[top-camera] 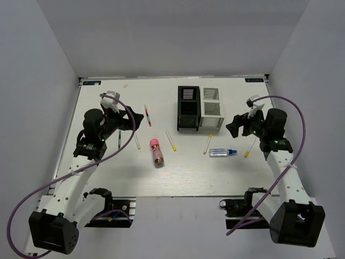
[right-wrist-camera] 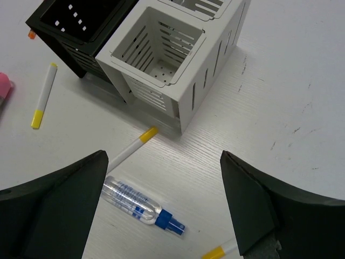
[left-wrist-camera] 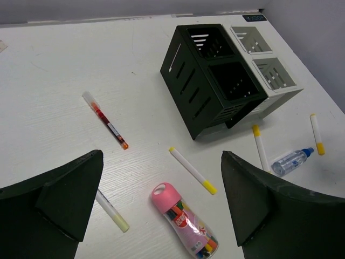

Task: Sort the stationery into containers
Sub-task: Pick up the pen from the center of the board.

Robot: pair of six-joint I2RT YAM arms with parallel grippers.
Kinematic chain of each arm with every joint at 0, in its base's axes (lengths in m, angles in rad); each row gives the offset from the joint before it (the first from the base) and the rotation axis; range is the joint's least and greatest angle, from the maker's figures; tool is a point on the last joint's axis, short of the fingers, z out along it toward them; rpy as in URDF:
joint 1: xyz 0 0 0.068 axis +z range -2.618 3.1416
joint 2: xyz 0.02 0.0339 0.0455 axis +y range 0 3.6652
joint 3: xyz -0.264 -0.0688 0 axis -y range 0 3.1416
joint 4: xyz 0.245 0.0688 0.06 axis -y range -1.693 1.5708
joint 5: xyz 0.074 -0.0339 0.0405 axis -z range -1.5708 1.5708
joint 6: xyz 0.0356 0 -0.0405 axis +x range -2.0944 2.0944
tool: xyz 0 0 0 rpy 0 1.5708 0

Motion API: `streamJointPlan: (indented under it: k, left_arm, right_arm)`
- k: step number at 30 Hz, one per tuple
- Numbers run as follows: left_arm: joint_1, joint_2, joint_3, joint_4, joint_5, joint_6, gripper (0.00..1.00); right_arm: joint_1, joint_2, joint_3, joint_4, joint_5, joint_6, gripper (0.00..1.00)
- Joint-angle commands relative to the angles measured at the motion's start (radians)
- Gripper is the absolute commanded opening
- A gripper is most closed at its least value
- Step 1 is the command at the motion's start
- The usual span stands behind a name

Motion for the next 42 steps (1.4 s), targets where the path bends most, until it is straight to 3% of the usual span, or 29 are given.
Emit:
streamJointPlan:
  k: [1, 9, 13, 14, 18, 19, 20, 21, 22, 23, 25, 27, 32, 35, 42]
  left_arm:
    - [0.001, 0.004, 0.001, 0.004, 0.023, -0.006, 1.0]
    - [0.001, 0.085, 0.022, -0.019, 0.032, -0.016, 0.91]
    - [0.001, 0.168, 0.052, -0.042, 0.021, -0.045, 0.62]
    - [0.001, 0.196, 0.091, -0.062, 0.008, -0.045, 0.47]
    - [-0.022, 0.378, 0.197, -0.158, -0.063, -0.068, 0.26]
    - [-0.022, 0.417, 0.217, -0.195, -0.08, -0.068, 0.21]
    - [-0.022, 0.491, 0.261, -0.214, -0.095, -0.08, 0.17]
    - [-0.032, 0.529, 0.309, -0.247, -0.124, -0.092, 0.17]
    - [-0.041, 0.559, 0.331, -0.261, -0.143, -0.092, 0.17]
    - [-0.042, 0.587, 0.354, -0.275, -0.162, -0.104, 0.37]
    - [-0.08, 0.679, 0.439, -0.306, -0.256, -0.123, 0.63]
    - [-0.089, 0.751, 0.508, -0.37, -0.323, -0.135, 0.73]
    - [-0.144, 0.987, 0.745, -0.467, -0.449, -0.206, 0.75]
    - [-0.158, 1.087, 0.901, -0.531, -0.509, -0.247, 0.69]
    - [-0.149, 1.352, 1.316, -0.801, -0.537, -0.289, 0.63]
  right_arm:
    - [-0.009, -0.004, 0.017, 0.011, 0.019, 0.009, 0.9]
    - [-0.009, -0.087, -0.078, 0.049, 0.007, -0.218, 0.9]
    - [-0.009, -0.09, -0.069, 0.005, 0.088, -0.301, 0.9]
    - [-0.009, -0.09, -0.064, -0.011, 0.102, -0.314, 0.9]
    - [-0.011, -0.09, -0.075, -0.037, 0.055, -0.316, 0.9]
    - [-0.014, -0.087, -0.087, -0.038, -0.005, -0.316, 0.82]
    - [-0.011, -0.084, -0.09, -0.048, -0.028, -0.322, 0.19]
    - [-0.011, -0.07, -0.087, -0.048, -0.062, -0.313, 0.0]
    - [-0.012, -0.062, -0.084, -0.045, -0.062, -0.284, 0.0]
    - [-0.011, -0.053, -0.081, -0.043, -0.057, -0.281, 0.0]
    - [-0.014, -0.036, -0.066, -0.04, -0.044, -0.255, 0.39]
    - [-0.014, -0.019, -0.063, -0.041, -0.044, -0.25, 0.72]
    - [-0.025, -0.048, -0.1, 0.0, -0.08, -0.218, 0.68]
    - [-0.037, -0.076, -0.109, -0.005, -0.111, -0.21, 0.65]
    - [-0.072, -0.157, -0.144, 0.008, -0.179, -0.196, 0.64]
